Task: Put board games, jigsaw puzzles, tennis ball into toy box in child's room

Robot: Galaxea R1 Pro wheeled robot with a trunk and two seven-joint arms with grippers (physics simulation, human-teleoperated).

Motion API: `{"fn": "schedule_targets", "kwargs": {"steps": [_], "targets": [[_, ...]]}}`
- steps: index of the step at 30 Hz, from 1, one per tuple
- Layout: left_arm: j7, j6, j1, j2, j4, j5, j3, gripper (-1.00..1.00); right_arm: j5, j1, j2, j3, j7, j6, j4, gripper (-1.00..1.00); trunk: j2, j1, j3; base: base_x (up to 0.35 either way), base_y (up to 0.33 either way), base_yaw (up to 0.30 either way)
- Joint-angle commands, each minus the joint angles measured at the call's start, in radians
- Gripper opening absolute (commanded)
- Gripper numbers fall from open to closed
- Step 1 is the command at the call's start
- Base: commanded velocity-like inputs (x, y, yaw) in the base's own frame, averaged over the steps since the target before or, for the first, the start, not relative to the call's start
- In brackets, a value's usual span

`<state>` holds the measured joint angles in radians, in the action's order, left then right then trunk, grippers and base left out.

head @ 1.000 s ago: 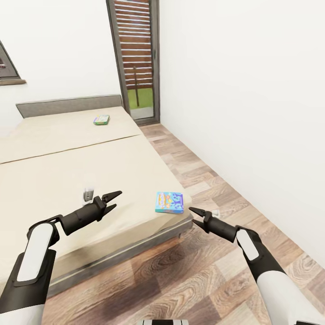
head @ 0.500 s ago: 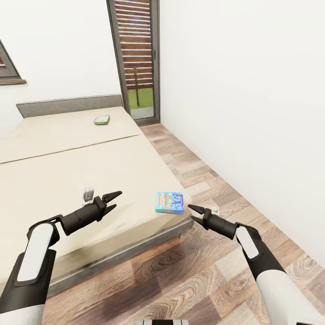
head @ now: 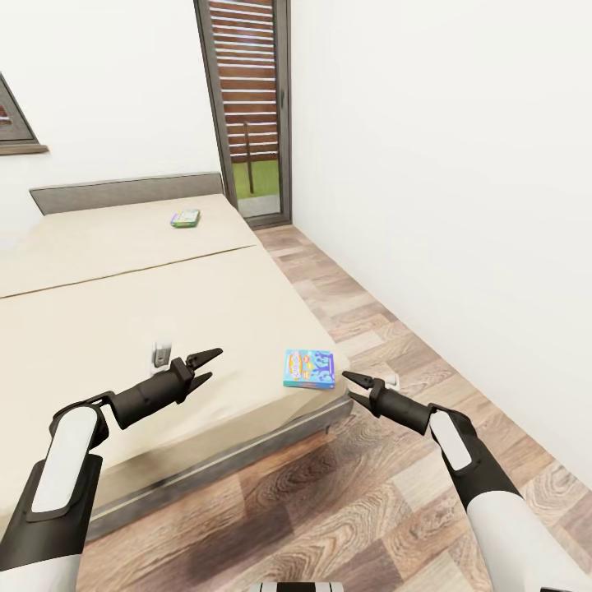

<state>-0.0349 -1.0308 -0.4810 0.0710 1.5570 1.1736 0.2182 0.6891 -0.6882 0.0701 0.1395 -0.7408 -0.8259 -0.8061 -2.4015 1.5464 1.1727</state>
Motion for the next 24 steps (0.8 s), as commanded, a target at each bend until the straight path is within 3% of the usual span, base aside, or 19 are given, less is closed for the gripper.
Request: {"fn": "schedule_targets", "kwargs": {"steps": [1, 24], "targets": [[-0.004, -0.005, -0.001, 0.0, 0.0, -0.003, 0.001, 1.0, 0.0, -0.001, 0.0, 0.002, -0.002, -0.005, -0.001, 1.0, 0.0, 0.0, 0.001, 0.0, 0.0, 0.0], [-0.004, -0.005, 0.0, 0.001, -0.001, -0.004, 0.002, 1.0, 0.001, -0.001, 0.0, 0.002, -0.002, -0.006, -0.003, 1.0, 0.0, 0.0, 0.001, 0.0, 0.0, 0.02]]}}
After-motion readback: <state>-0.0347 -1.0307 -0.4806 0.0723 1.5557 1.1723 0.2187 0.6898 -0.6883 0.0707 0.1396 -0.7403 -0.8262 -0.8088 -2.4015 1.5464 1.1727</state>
